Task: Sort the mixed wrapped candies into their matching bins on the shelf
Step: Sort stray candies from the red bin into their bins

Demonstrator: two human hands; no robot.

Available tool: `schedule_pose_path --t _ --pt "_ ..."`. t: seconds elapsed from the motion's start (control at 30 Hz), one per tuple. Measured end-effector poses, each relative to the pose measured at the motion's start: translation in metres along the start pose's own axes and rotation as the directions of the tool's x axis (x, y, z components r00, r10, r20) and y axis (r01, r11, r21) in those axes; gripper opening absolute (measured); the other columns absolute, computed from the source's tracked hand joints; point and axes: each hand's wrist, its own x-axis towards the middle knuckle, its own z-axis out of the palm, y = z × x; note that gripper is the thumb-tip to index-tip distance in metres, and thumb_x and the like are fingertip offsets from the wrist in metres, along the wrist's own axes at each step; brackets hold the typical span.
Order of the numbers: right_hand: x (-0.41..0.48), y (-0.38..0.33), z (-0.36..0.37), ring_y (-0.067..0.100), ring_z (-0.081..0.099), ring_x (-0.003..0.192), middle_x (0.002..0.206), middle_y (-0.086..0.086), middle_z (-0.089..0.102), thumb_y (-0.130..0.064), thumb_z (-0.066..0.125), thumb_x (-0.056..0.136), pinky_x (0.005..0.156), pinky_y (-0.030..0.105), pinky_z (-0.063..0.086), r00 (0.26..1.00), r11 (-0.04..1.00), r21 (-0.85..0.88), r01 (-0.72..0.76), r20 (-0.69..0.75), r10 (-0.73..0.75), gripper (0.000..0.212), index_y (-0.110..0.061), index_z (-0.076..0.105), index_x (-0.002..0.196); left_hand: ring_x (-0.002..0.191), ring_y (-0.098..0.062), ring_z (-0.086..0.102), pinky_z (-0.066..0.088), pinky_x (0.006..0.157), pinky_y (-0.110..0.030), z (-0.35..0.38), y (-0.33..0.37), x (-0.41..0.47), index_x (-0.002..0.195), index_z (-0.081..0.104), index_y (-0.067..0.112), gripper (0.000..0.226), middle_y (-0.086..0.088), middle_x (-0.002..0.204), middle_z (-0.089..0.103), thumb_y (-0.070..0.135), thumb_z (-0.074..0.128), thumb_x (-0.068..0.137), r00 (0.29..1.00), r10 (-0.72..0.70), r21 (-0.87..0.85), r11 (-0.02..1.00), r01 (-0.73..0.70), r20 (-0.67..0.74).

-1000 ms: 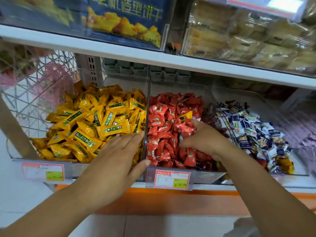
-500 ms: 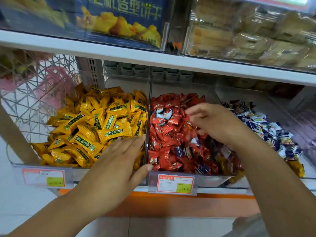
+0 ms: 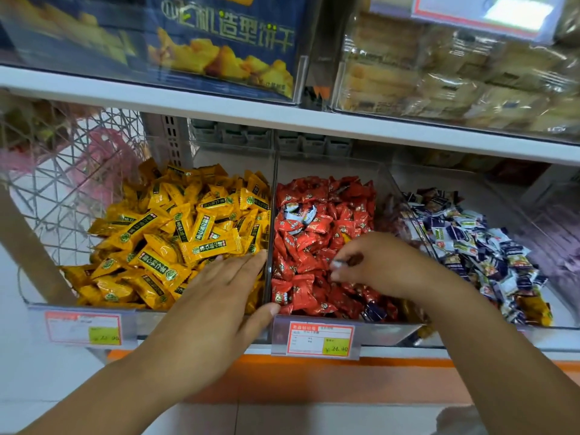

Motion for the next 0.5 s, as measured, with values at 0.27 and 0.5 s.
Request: schedule_pose_path --t 0.27,0.5 --pt "0.043 -0.022 0.008 -0.009 0.050 0.088 0.137 -0.004 0.050 -0.009 0.037 0.101 0.077 0.009 0.037 0.899 0.948 0.164 0.275 -0.395 -0.192 0.042 -0.029 0.054 0.134 0.115 -0.012 0.041 0.039 0.101 -0.035 -0.001 0.002 0.001 0.136 0.046 0.014 0.064 0.001 0.123 0.063 0.058 0.022 0.097 0.999 0.023 0.129 0.991 -0.018 -0.042" --pt "0.072 -0.014 0.017 0.015 0.035 0.129 0.148 -0.004 0.019 -0.026 0.062 0.091 0.095 0.020 0.032 0.982 0.975 0.122 0.184 0.019 -0.187 0.078 -0.034 0.014 0.153 0.118 -0.013 0.039 0.019 0.105 -0.024 -0.004 0.003 0.000 0.138 0.043 0.014 0.064 -0.001 0.125 0.062 0.059 0.022 0.097 1.000 0.003 0.088 0.996 -0.002 -0.011"
